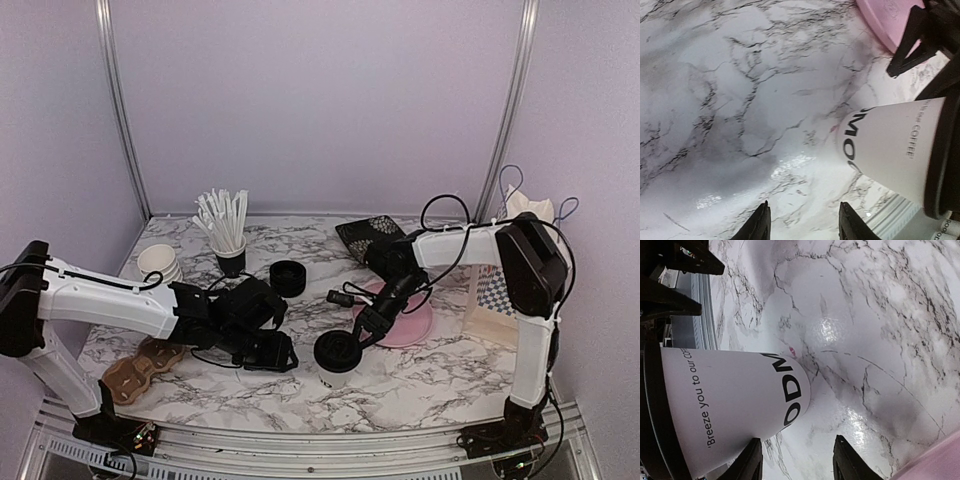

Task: Pack the takeout coffee

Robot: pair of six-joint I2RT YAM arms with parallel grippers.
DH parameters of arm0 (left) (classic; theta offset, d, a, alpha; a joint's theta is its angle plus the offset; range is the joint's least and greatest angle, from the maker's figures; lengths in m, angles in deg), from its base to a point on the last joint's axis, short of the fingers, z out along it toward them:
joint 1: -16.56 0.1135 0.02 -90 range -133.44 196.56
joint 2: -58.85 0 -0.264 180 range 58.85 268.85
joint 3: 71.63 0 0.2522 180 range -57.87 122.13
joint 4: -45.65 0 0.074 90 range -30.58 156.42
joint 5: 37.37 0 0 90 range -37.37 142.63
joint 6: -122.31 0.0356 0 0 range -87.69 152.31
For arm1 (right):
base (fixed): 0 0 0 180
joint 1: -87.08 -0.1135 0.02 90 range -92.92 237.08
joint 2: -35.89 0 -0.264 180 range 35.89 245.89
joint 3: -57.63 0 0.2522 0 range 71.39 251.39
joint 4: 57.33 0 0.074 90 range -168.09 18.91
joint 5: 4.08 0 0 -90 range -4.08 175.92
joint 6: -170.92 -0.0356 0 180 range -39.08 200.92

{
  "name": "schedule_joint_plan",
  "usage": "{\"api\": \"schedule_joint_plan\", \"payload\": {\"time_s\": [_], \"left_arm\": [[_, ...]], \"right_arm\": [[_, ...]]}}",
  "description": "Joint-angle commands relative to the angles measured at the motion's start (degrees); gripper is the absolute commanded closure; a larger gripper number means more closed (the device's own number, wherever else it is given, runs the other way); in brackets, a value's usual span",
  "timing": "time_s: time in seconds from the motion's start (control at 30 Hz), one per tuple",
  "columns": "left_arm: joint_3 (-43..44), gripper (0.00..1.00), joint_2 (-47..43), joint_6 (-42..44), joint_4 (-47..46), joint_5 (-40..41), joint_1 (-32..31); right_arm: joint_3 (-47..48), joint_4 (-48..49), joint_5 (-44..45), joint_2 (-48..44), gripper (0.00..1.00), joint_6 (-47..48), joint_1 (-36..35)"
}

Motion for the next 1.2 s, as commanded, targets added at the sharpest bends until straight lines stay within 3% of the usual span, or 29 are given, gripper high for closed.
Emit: {"api": "schedule_joint_plan", "payload": {"time_s": [0.0, 0.2, 0.4, 0.5, 0.73, 0.9, 1.17], "left_arm": [[2.06, 0.53, -1.42, 4.02, 6.80, 6.68, -0.25], [7.12, 0.51, -5.08, 9.83, 6.74, 10.89, -0.56], [12.38, 0.35, -9.34, 22.53, 6.44, 14.19, -2.31], [14.41, 0.26, -9.45, 29.79, 6.22, 15.20, -4.14], [18.06, 0.20, -4.33, 43.76, 8.00, 12.45, -7.84], [21.35, 0.15, -0.02, 45.19, 10.20, 9.54, -8.30], [27.63, 0.12, 8.29, 45.53, 15.05, 5.54, -8.39]], "right_arm": [[2.46, 0.04, 0.09, -2.07, 0.54, -0.09, -0.55], [3.44, -0.17, 2.73, -5.54, 0.52, -0.08, 1.13], [4.95, 0.04, 8.69, -10.92, 0.46, 2.93, 4.20], [3.92, 2.14, 8.39, -16.77, 0.40, 7.43, 4.34], [-5.94, 13.59, 7.50, -33.11, 0.27, 14.15, 4.60], [-11.71, 17.19, 6.12, -37.28, 0.26, 17.24, 4.61], [-18.27, 22.40, 11.12, -38.87, 0.26, 17.45, 4.76]]}}
